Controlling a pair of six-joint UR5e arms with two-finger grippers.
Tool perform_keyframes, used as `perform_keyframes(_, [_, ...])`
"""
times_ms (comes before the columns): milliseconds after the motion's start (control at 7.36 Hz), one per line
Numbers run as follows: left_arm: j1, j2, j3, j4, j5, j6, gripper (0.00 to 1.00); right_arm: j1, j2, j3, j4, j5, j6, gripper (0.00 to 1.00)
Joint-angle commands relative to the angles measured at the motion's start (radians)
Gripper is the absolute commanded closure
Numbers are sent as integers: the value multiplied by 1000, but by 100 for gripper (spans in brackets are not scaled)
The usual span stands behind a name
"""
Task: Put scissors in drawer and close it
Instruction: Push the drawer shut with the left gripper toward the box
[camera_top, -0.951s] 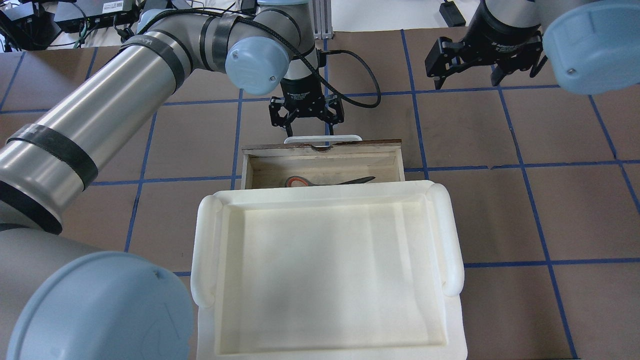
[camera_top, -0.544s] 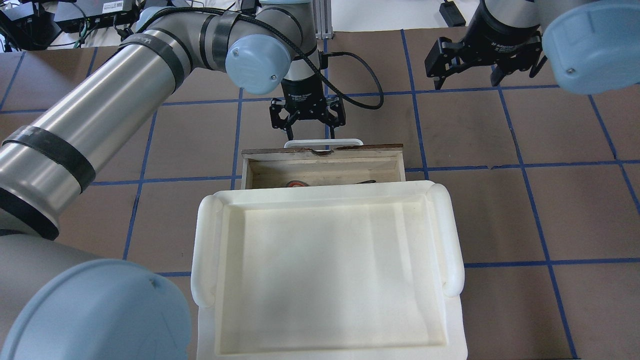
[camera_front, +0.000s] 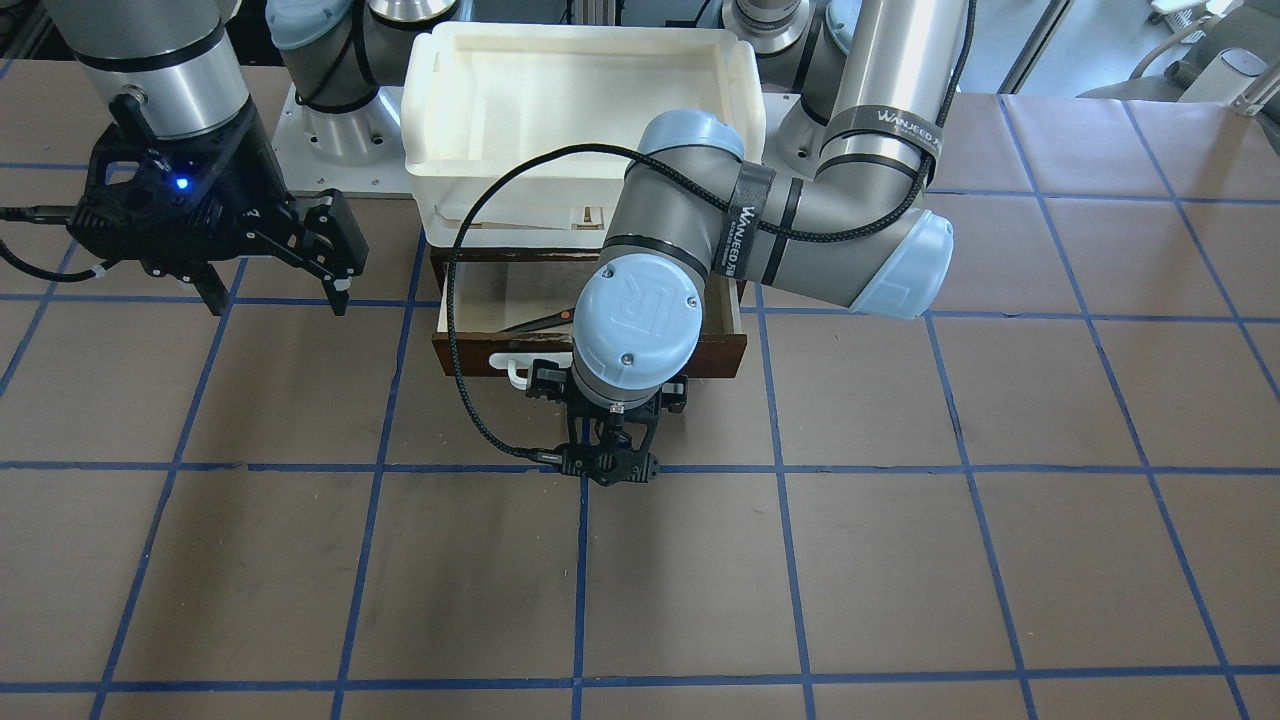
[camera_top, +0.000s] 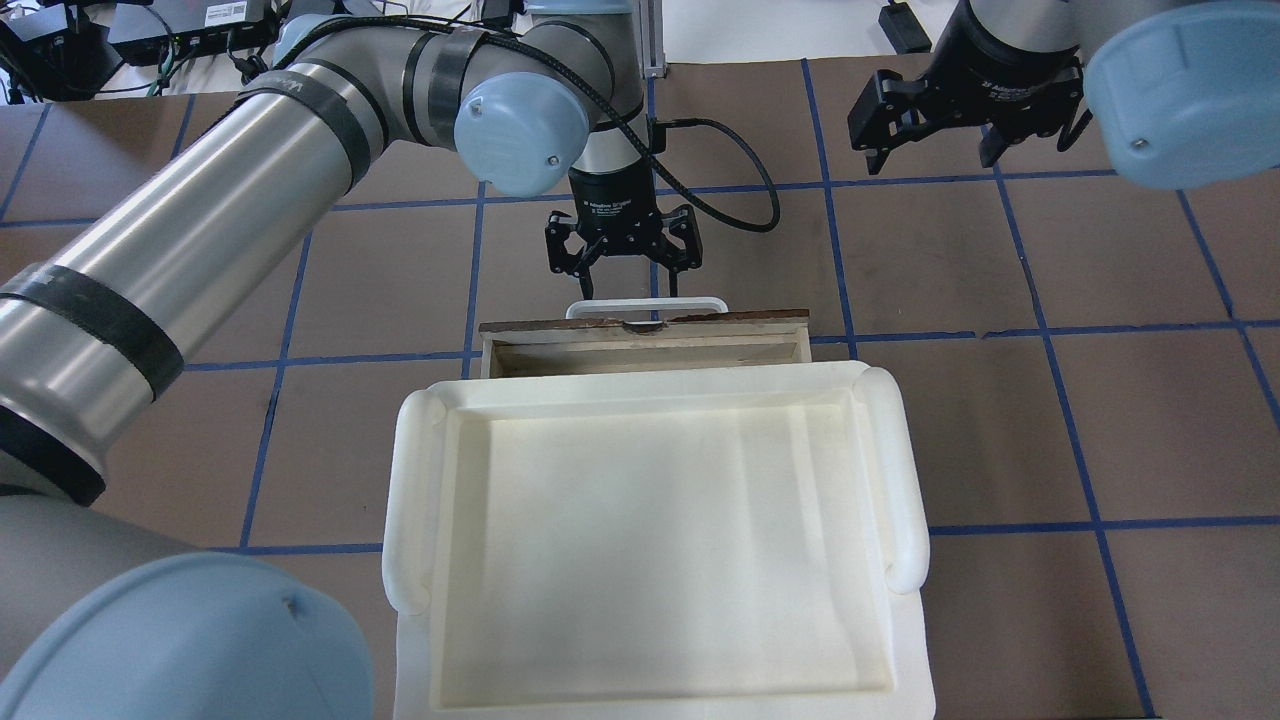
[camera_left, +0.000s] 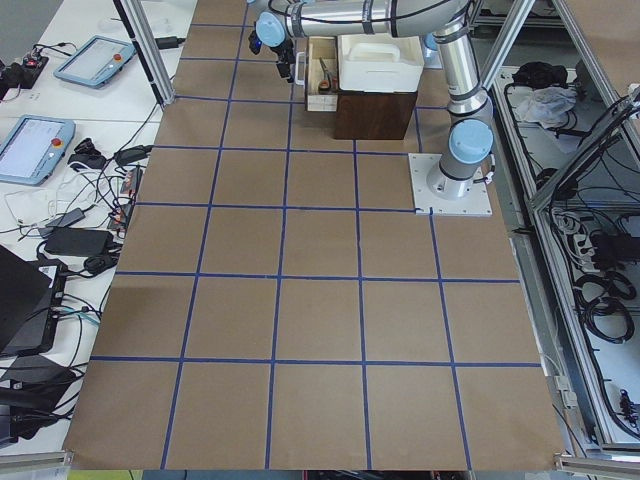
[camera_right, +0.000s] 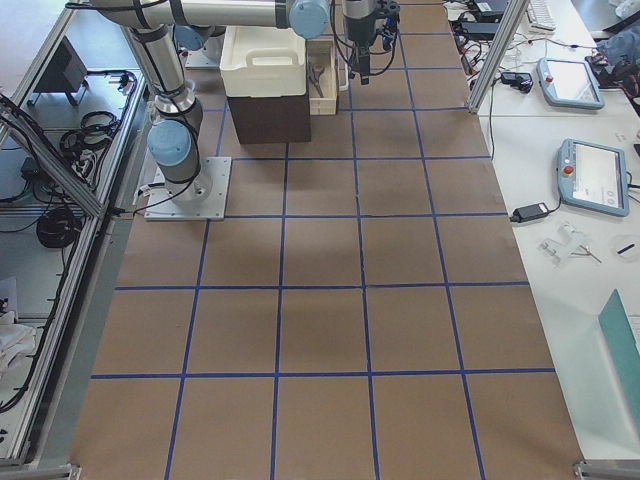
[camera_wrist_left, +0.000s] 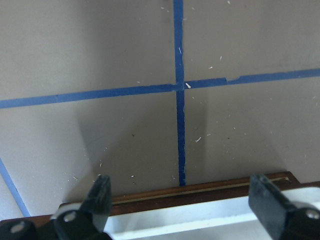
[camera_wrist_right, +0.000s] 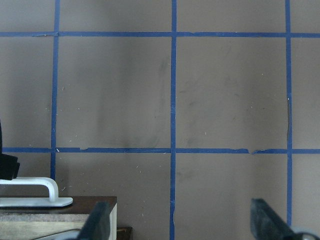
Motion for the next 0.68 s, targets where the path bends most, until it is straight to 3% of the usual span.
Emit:
perform_keyframes(0, [-5,23,-12,-39,-3,0,0,0,1,0,-12,2,-2,0])
perform_keyframes(544, [-6,57,-66,-53,-30,0,0,0,5,0,-17,-1,1,0])
